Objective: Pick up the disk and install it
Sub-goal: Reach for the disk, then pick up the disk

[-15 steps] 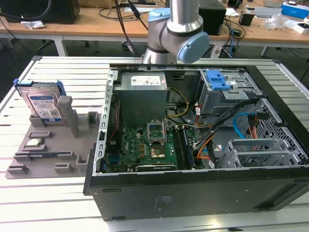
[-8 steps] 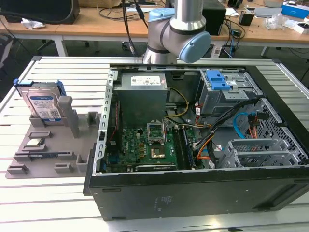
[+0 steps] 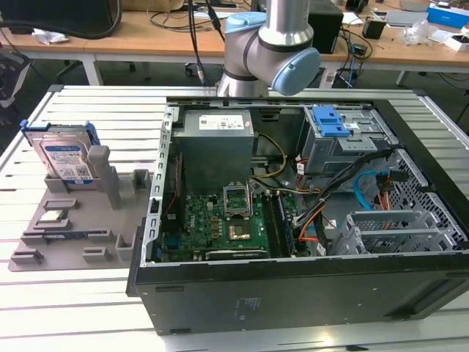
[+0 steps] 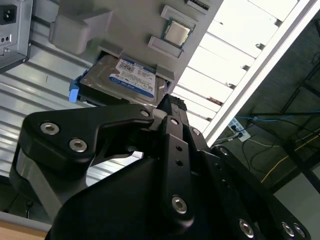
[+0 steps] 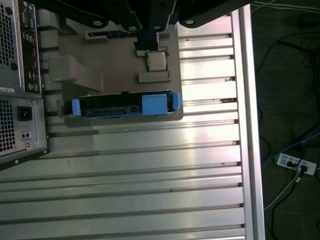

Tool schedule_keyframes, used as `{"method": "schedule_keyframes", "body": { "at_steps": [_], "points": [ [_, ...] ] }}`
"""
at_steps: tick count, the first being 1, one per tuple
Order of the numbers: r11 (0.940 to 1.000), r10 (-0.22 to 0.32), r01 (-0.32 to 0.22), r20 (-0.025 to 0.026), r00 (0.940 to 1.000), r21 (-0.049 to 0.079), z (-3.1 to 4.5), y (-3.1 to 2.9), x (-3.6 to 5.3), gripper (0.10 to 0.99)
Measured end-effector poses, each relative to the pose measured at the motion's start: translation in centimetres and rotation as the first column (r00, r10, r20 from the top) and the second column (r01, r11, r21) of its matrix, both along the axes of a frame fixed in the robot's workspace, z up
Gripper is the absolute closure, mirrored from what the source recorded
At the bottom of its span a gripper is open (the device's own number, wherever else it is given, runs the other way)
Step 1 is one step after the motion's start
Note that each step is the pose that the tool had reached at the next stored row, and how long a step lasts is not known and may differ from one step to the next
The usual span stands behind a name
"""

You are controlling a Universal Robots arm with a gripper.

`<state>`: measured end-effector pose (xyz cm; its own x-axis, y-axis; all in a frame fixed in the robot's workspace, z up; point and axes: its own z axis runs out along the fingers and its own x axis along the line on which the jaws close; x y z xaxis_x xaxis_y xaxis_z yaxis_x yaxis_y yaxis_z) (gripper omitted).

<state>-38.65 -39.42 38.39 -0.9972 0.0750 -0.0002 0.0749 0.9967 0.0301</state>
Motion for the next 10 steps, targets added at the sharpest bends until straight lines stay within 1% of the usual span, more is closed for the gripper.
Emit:
{"method": "schedule_keyframes", "body": {
  "at_steps": [7,10],
  "points": [
    [1.0,0.001,-0.001,0.0,1.0,0.0,0.0,0.04,0.0,0.98],
    [0.9998,0.018,-0.018,0.0,0.9998,0.0,0.0,0.04,0.0,0.98]
  ]
}}
